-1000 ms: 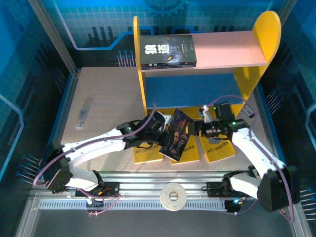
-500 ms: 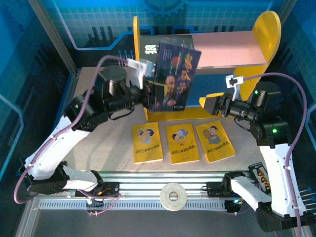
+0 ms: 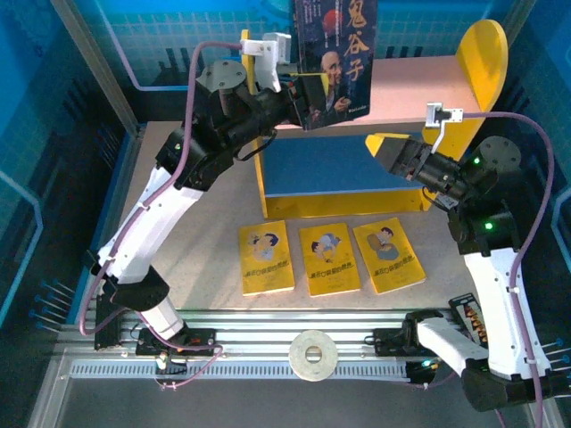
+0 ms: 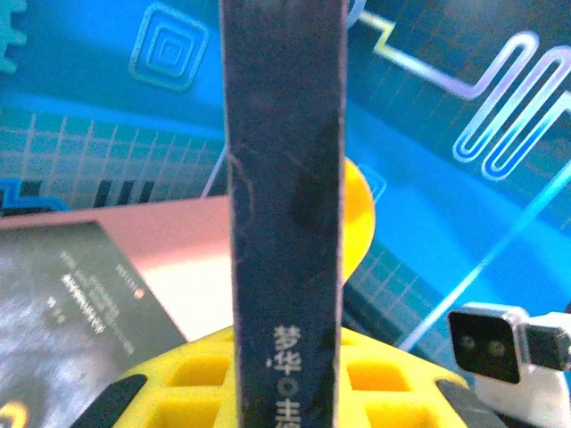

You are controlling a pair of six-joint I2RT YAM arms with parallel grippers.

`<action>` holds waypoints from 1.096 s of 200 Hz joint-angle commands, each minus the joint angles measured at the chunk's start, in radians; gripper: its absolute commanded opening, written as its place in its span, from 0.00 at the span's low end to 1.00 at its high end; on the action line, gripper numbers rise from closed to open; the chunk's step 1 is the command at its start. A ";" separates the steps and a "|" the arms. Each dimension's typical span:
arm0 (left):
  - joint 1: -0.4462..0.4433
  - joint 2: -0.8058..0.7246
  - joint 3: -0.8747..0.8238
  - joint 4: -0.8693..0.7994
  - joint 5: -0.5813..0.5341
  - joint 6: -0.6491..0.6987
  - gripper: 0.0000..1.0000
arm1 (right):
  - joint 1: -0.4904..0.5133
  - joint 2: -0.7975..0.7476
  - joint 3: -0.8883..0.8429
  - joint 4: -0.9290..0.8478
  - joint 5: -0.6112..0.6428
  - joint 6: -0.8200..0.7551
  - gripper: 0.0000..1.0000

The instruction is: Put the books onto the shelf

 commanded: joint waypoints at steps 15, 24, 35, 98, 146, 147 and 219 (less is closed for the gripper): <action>0.011 -0.008 0.057 0.283 -0.008 -0.065 0.00 | 0.029 0.035 -0.008 0.247 0.055 0.152 0.75; 0.010 -0.006 0.046 0.319 0.006 -0.077 0.00 | 0.047 0.046 -0.009 0.276 0.065 0.161 0.78; 0.009 0.000 0.047 0.344 0.014 -0.094 0.00 | 0.069 0.066 -0.004 0.305 0.074 0.171 0.80; 0.006 0.013 -0.016 0.449 0.032 -0.146 0.00 | 0.164 0.173 0.002 0.539 0.158 0.217 0.87; 0.005 0.001 -0.060 0.480 -0.008 -0.125 0.00 | 0.187 0.199 -0.022 0.674 0.202 0.244 0.86; 0.005 -0.001 -0.061 0.481 -0.011 -0.125 0.00 | 0.187 0.200 -0.022 0.676 0.202 0.245 0.86; -0.003 -0.005 -0.133 0.576 -0.012 -0.145 0.00 | 0.195 0.283 -0.007 0.811 0.243 0.318 0.78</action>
